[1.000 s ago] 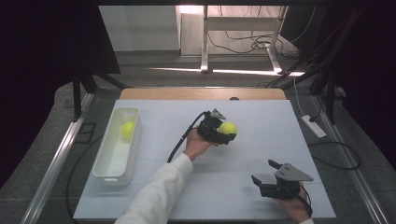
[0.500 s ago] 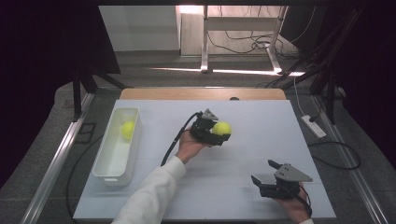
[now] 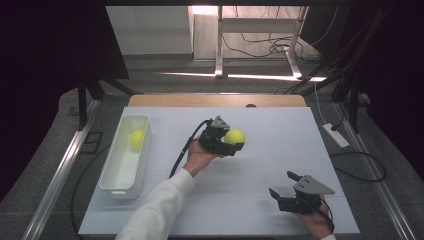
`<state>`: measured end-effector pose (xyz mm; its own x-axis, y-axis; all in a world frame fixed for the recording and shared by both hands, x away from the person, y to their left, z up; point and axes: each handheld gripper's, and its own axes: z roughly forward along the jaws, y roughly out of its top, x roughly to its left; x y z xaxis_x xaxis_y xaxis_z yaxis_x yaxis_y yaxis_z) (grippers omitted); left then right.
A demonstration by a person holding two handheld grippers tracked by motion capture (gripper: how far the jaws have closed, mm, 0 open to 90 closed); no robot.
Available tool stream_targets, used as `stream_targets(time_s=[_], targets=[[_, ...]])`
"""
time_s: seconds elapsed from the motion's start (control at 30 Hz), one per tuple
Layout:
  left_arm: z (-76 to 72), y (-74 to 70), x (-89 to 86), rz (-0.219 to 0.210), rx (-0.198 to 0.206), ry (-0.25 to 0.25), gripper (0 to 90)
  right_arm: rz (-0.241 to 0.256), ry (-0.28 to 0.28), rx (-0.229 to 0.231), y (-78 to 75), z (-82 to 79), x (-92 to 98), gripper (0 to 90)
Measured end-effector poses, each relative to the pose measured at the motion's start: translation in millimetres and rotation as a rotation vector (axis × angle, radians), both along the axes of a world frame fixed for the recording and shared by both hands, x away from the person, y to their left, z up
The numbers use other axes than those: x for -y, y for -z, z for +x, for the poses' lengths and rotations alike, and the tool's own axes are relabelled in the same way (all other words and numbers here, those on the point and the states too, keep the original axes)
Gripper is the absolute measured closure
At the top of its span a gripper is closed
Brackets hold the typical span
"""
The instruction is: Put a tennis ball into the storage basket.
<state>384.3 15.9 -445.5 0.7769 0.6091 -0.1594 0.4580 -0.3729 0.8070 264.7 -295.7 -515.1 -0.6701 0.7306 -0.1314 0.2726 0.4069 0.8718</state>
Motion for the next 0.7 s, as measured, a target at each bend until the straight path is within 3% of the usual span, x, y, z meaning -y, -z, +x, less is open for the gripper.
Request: stream_targets(time_s=[0.7], targets=[[-12.4,-12.7,-10.7,-0.029,0.034,0.015,26.8,-0.001,0.006,-0.002,0.4,-0.1,1.7,13.3]])
